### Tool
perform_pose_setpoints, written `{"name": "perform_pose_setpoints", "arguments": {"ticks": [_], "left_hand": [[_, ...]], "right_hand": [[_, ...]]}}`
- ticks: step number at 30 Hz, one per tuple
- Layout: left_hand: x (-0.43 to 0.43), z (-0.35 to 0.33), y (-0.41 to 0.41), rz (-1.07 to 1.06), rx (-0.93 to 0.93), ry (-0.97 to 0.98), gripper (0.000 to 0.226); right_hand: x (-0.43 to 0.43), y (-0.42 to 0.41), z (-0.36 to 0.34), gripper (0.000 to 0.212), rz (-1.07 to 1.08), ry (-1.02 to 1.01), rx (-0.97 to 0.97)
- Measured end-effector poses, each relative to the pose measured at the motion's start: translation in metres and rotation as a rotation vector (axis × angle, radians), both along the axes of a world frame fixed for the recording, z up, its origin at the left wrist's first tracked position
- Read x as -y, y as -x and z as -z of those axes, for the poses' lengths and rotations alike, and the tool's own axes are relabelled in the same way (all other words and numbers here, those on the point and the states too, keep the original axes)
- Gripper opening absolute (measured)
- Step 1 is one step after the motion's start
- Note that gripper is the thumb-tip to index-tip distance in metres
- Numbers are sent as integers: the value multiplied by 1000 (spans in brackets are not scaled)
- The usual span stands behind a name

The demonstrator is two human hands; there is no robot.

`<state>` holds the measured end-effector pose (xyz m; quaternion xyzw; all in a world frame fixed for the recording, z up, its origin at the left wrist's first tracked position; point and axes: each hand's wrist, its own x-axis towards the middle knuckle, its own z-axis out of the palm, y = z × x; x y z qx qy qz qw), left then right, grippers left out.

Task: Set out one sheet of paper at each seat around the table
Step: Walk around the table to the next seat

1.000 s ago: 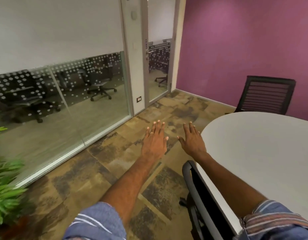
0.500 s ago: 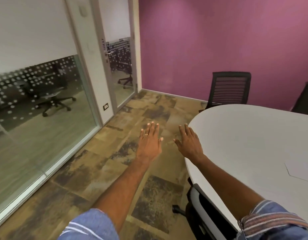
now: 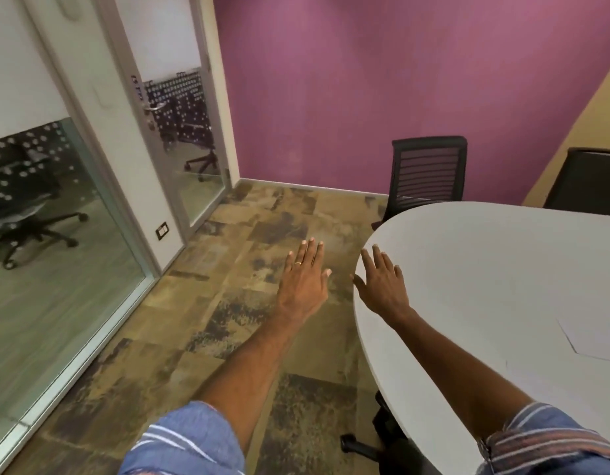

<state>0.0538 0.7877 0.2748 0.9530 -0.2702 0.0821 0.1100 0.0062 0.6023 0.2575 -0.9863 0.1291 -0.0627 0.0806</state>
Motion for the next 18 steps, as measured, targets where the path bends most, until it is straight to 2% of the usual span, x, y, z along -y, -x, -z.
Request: {"name": "perform_pose_setpoints", "arguments": {"ticks": [18], "left_hand": [[99, 5, -183, 523, 56, -24, 62]], "right_hand": [[45, -90, 7, 71, 571, -55, 12]]}}
